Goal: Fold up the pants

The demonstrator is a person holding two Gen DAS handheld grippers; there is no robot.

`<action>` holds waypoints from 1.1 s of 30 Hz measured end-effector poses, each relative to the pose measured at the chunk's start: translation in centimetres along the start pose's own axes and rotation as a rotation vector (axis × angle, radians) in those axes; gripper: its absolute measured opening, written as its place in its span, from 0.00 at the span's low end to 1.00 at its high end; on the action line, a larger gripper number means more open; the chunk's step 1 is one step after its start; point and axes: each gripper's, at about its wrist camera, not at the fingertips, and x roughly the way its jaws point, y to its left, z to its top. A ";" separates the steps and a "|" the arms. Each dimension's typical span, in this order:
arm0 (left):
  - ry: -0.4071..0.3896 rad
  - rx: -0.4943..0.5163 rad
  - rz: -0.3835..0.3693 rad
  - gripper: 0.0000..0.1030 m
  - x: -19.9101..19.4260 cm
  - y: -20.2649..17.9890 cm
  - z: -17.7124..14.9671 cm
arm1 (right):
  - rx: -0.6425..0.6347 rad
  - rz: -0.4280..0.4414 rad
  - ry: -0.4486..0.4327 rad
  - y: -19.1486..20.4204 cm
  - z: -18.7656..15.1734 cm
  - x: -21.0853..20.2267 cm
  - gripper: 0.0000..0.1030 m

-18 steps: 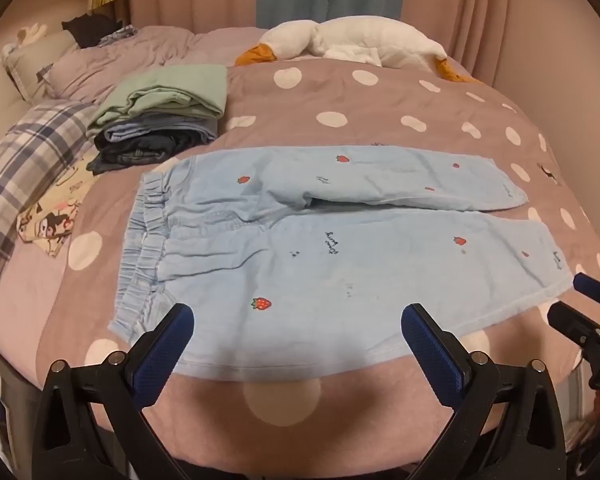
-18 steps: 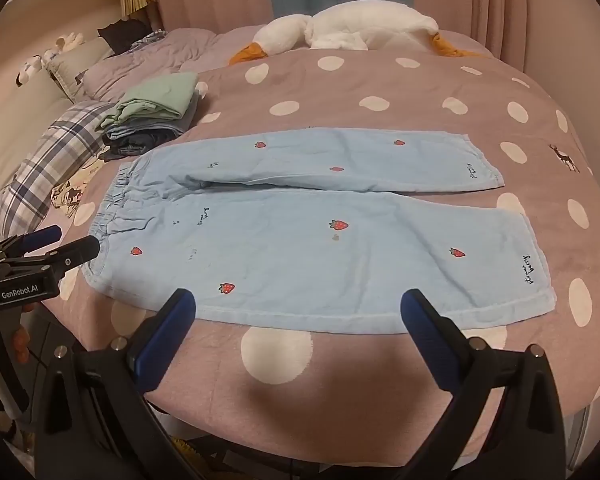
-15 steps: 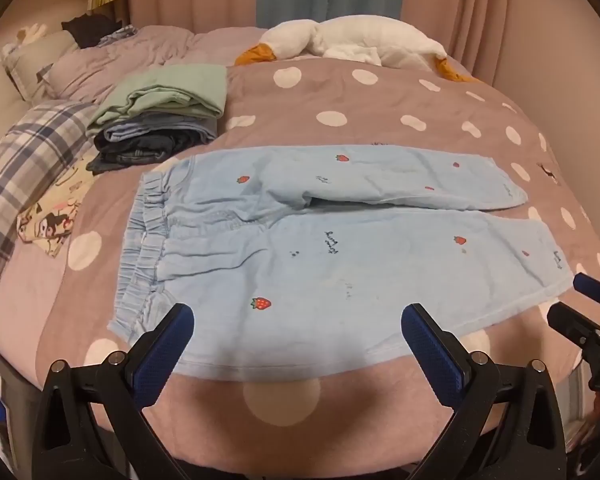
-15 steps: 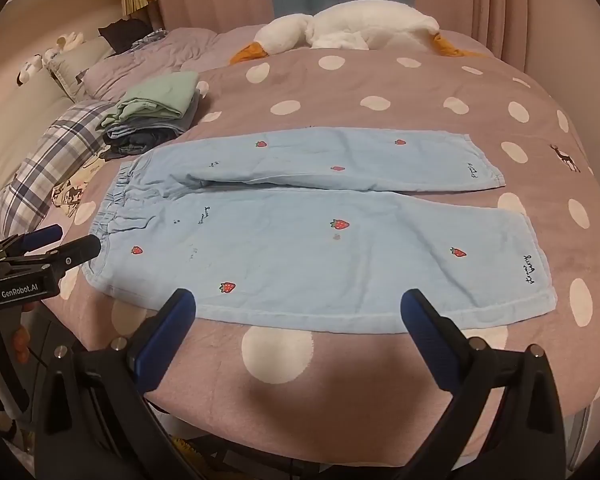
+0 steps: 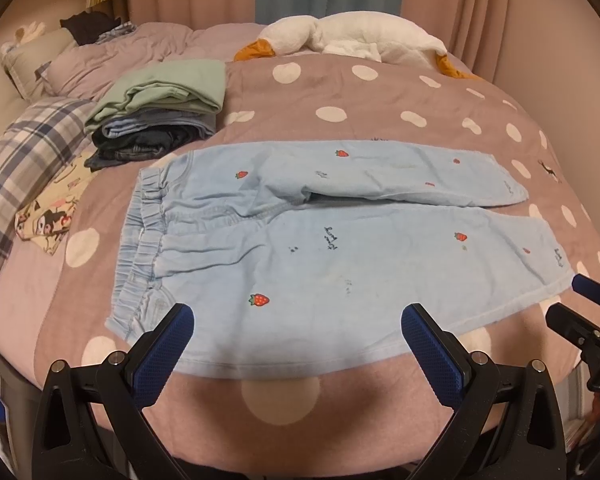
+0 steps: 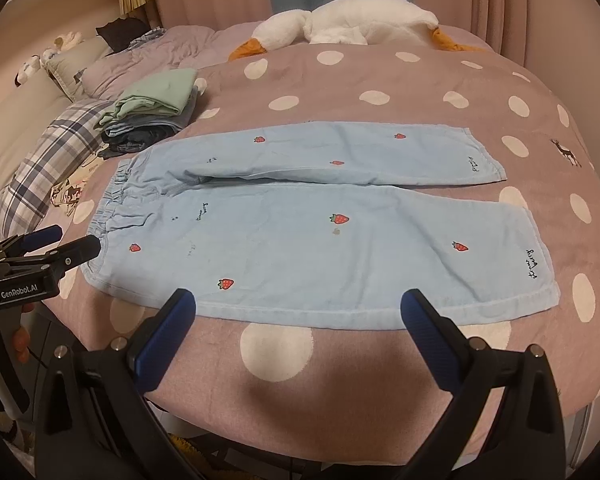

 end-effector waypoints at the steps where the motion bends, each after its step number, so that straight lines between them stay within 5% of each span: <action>1: 0.001 0.000 0.001 1.00 0.0 0.0 0.0 | 0.001 0.000 0.004 -0.1 0.1 0.0 1.00; 33: -0.015 -0.014 -0.015 1.00 0.3 -0.1 -0.4 | 0.025 0.041 -0.019 0.1 0.1 0.3 1.00</action>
